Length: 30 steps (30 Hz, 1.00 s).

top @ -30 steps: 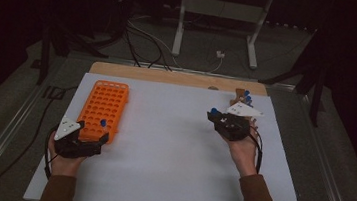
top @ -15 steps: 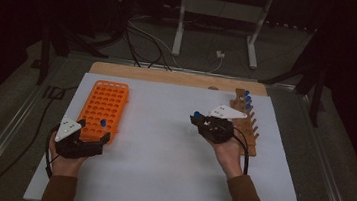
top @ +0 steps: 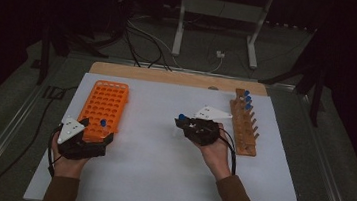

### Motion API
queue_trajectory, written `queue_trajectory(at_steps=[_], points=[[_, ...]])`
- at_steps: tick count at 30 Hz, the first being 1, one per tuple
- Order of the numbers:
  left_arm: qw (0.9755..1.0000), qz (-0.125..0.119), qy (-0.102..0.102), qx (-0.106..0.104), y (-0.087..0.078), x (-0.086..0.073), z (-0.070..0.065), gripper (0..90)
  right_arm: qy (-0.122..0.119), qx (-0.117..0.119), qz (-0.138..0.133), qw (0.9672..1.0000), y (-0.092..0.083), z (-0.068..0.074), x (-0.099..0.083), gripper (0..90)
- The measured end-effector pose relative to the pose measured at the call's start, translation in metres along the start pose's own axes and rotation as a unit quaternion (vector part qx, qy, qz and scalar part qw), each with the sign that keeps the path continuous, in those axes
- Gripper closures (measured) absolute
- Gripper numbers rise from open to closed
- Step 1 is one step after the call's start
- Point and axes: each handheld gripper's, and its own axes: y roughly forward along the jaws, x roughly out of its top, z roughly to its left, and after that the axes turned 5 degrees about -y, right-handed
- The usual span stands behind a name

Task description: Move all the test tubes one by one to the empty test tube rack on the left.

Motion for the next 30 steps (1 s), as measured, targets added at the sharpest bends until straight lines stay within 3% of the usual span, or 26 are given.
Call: queue_trajectory(at_steps=[12,21,25,30], points=[[0.9994,0.001,0.031,-0.017,0.003,0.005,-0.021,5.7,-0.012,0.028,0.007,0.9995,0.019,0.021,0.006,76.6],[0.9977,0.006,0.051,-0.044,0.006,0.009,-0.038,7.1,-0.02,0.045,0.007,0.9988,0.03,0.034,0.012,76.6],[0.9964,0.014,0.059,-0.059,0.01,0.008,-0.044,7.3,-0.015,0.053,0.004,0.9985,0.033,0.039,0.015,76.6],[0.9925,0.03,0.075,-0.092,0.016,0.007,-0.054,11.8,-0.014,0.067,-0.001,0.9976,0.038,0.047,0.019,76.5]])
